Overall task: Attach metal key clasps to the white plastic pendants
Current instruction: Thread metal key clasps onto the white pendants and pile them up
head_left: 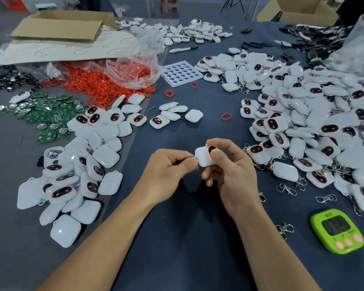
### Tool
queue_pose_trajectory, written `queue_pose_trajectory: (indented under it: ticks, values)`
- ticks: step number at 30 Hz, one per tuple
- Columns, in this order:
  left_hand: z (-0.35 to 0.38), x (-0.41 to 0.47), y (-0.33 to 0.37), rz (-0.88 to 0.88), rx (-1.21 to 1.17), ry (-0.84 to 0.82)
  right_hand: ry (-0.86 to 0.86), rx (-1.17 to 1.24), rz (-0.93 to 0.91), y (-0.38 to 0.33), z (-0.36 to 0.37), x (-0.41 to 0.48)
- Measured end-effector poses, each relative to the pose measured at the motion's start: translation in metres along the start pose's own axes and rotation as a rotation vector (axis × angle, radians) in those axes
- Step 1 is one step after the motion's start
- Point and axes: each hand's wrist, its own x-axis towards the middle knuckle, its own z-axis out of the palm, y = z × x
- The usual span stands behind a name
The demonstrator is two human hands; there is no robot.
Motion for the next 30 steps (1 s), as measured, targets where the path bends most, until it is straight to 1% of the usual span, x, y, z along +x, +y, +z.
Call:
queue_pose_trajectory:
  ticks: [2, 5, 6, 10, 13, 15, 18, 19, 21, 23, 25, 30]
  values:
    - [0.003, -0.002, -0.001, 0.042, 0.132, 0.054, 0.025, -0.017, -0.012, 0.001, 0.001, 0.0]
    - [0.01, -0.006, -0.005, 0.167, 0.545, 0.16, 0.051, -0.082, -0.044, 0.004, 0.002, -0.002]
    - [0.011, -0.006, -0.005, 0.202, 0.638, 0.182, 0.053, -0.104, -0.051, 0.006, 0.003, -0.003]
    - [0.014, -0.006, -0.004, 0.274, 0.802, 0.189, 0.075, -0.122, -0.043, 0.006, 0.004, -0.002]
    - [0.014, -0.008, -0.004, 0.242, 0.77, 0.192, 0.08, -0.09, -0.033, 0.005, 0.004, -0.002]
    - [0.012, -0.007, -0.006, 0.179, 0.622, 0.169, 0.085, -0.051, -0.024, 0.003, 0.002, -0.001]
    - [0.006, -0.003, -0.006, 0.056, 0.344, 0.03, 0.101, -0.01, 0.001, 0.002, 0.001, 0.001]
    - [0.004, -0.002, -0.005, 0.038, 0.286, -0.004, 0.105, -0.006, 0.004, 0.002, 0.001, 0.002]
    - [0.002, -0.002, -0.003, 0.024, 0.215, -0.011, 0.103, -0.02, -0.001, 0.002, 0.002, 0.002]
    - [0.002, -0.003, -0.003, 0.023, 0.211, 0.023, 0.093, -0.039, -0.01, 0.003, 0.003, 0.001]
    - [0.003, -0.005, -0.004, 0.046, 0.269, 0.076, 0.088, -0.054, -0.015, 0.003, 0.003, 0.0]
    - [0.009, -0.005, -0.003, 0.169, 0.537, 0.14, 0.082, -0.106, -0.031, 0.005, 0.003, -0.001]
